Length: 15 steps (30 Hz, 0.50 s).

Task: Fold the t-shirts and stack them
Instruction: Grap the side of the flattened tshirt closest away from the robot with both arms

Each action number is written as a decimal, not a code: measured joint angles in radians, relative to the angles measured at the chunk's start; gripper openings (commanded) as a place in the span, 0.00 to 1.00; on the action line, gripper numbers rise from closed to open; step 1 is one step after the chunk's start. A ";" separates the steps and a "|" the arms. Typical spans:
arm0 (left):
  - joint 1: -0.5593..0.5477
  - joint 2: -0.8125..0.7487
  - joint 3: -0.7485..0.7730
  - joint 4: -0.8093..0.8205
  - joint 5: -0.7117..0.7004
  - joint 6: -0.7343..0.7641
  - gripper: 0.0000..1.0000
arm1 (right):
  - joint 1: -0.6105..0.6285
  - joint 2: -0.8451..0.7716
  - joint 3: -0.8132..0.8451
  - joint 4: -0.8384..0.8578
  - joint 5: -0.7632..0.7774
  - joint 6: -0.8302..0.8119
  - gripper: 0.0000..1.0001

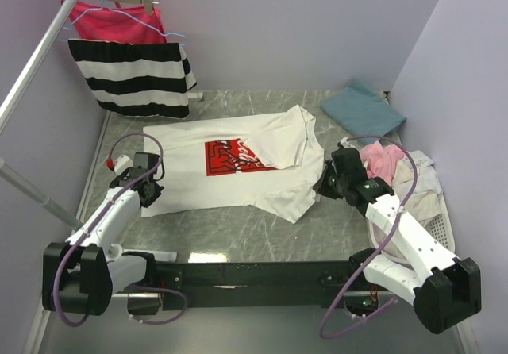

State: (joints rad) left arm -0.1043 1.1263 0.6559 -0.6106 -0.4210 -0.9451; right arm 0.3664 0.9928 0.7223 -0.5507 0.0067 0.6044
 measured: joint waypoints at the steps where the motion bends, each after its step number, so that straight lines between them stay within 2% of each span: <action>1: 0.000 0.006 0.000 0.000 0.007 0.008 0.34 | -0.003 0.010 0.004 0.005 0.000 -0.003 0.03; 2: 0.000 0.011 0.000 0.000 0.014 0.017 0.48 | -0.005 0.018 0.006 0.012 -0.003 -0.006 0.03; 4: 0.000 0.017 0.000 0.000 0.041 0.023 0.59 | -0.006 0.024 0.007 0.016 -0.013 -0.012 0.03; 5: 0.000 0.016 -0.003 0.003 0.062 0.018 0.67 | -0.006 0.024 0.007 0.016 -0.017 -0.015 0.03; 9: -0.011 -0.005 -0.042 -0.004 0.118 -0.003 0.77 | -0.006 0.024 0.007 0.020 -0.030 -0.018 0.03; 15: -0.033 -0.003 -0.048 -0.021 0.138 -0.046 0.78 | -0.006 0.015 0.003 0.026 -0.042 -0.019 0.04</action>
State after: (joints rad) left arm -0.1375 1.1236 0.6079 -0.6319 -0.2829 -0.9913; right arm 0.3599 1.0080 0.7254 -0.5247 -0.0349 0.5858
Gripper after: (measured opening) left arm 0.784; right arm 0.055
